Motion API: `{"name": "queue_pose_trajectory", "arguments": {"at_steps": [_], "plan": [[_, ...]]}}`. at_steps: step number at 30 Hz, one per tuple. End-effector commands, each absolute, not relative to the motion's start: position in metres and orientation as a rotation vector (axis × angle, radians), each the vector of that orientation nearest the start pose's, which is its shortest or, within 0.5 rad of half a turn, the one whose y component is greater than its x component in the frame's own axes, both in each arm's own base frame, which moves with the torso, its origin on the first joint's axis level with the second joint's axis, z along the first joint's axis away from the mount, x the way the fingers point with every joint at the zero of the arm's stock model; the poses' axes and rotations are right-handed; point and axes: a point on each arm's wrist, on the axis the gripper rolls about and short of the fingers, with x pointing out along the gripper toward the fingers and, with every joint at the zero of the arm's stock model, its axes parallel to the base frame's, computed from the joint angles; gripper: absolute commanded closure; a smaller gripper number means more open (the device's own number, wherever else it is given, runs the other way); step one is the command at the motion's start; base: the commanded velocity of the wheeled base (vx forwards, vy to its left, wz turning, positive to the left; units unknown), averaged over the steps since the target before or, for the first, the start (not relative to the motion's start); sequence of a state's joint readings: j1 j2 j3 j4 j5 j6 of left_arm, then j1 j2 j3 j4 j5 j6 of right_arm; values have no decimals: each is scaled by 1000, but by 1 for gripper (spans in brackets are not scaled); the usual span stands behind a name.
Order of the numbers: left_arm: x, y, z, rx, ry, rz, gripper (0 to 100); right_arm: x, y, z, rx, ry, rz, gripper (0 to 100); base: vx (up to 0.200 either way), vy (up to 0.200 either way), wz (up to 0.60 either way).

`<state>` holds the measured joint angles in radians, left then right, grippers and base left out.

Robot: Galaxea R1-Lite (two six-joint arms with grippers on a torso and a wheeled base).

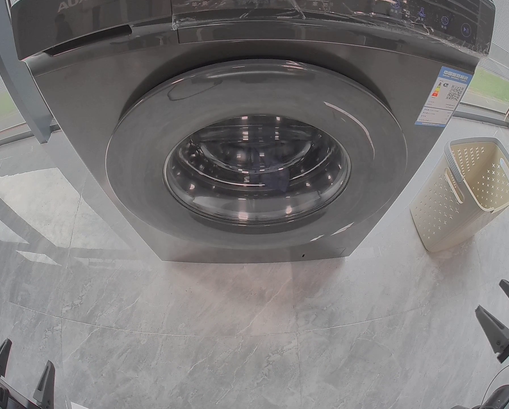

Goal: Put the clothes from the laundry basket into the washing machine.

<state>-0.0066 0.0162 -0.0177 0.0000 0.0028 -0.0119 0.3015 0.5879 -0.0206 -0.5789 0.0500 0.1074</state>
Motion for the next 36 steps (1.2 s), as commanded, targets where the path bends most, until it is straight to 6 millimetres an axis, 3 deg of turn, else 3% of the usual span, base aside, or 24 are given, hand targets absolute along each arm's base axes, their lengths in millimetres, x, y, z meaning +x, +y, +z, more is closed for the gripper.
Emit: {"name": "queue_pose_trajectory", "arguments": {"at_steps": [1,8,14,17,19,36], "plan": [[-22,0,76,-12,5,-5,0,-11,3,114,59,-186,170,0,0,0,0],[-22,0,76,-14,5,-5,0,-23,2,83,50,-68,111,0,0,0,0],[-22,0,76,-17,5,-3,0,-24,-5,82,69,-50,-215,0,0,0,0],[-22,0,76,-15,5,-5,0,-24,-5,82,69,-52,-199,0,0,0,0],[-22,0,76,-15,6,-5,0,-23,-1,77,35,-8,-34,0,0,0,0],[-22,0,76,-18,3,0,0,-23,0,75,-14,3,5,0,0,0,0]]}}
